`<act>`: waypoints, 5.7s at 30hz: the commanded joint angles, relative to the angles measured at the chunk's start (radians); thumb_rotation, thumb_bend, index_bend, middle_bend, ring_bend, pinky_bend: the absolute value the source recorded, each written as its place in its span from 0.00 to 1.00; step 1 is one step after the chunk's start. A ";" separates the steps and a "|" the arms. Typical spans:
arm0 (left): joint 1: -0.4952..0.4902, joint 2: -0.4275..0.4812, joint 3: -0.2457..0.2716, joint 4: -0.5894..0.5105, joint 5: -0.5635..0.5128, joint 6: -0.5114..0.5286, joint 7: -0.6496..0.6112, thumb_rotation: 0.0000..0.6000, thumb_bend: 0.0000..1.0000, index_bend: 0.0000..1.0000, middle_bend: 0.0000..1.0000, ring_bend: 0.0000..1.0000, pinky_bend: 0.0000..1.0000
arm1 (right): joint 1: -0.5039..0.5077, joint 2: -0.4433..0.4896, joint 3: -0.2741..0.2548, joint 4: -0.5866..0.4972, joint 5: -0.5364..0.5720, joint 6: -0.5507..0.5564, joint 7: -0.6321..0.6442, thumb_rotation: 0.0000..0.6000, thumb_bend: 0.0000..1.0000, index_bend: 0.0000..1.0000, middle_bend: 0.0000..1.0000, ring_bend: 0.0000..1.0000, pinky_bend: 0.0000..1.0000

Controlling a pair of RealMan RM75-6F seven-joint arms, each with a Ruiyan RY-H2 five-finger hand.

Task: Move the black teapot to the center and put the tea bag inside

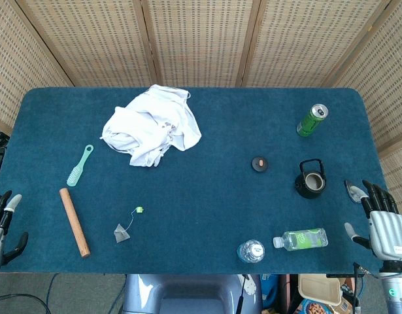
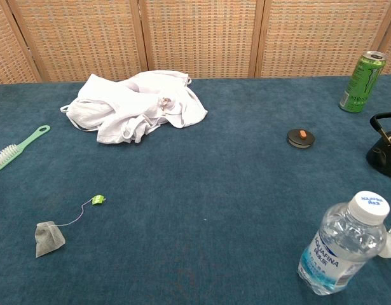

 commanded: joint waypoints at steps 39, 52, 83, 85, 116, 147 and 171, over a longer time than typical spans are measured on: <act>-0.038 0.000 -0.029 -0.008 -0.020 -0.042 0.048 1.00 0.43 0.00 0.00 0.00 0.00 | 0.188 0.042 0.107 0.067 0.022 -0.244 0.065 1.00 0.61 0.19 0.23 0.05 0.17; -0.043 -0.002 -0.031 -0.007 -0.036 -0.057 0.057 1.00 0.43 0.00 0.00 0.00 0.00 | 0.376 0.022 0.163 0.199 0.103 -0.512 0.118 0.93 0.72 0.29 0.30 0.06 0.17; -0.042 0.016 -0.029 -0.026 -0.051 -0.059 0.082 1.00 0.43 0.00 0.00 0.00 0.00 | 0.628 -0.099 0.110 0.504 0.192 -0.890 0.075 0.51 0.72 0.34 0.33 0.06 0.06; -0.041 0.017 -0.028 -0.025 -0.051 -0.059 0.083 1.00 0.43 0.00 0.00 0.00 0.00 | 0.635 -0.110 0.101 0.524 0.196 -0.903 0.068 0.51 0.72 0.34 0.33 0.06 0.06; -0.044 0.013 -0.026 -0.032 -0.064 -0.070 0.102 1.00 0.43 0.00 0.00 0.00 0.00 | 0.713 -0.210 0.027 0.755 0.226 -1.058 0.050 0.50 0.72 0.35 0.37 0.21 0.09; -0.046 0.003 -0.027 -0.013 -0.081 -0.081 0.087 1.00 0.43 0.00 0.00 0.00 0.00 | 0.758 -0.235 -0.030 0.797 0.277 -1.112 -0.002 0.50 0.72 0.43 0.46 0.23 0.09; -0.052 0.008 -0.034 -0.022 -0.070 -0.073 0.088 1.00 0.43 0.00 0.00 0.00 0.00 | 0.686 -0.074 -0.027 0.577 0.270 -0.959 0.012 0.50 0.72 0.45 0.50 0.27 0.10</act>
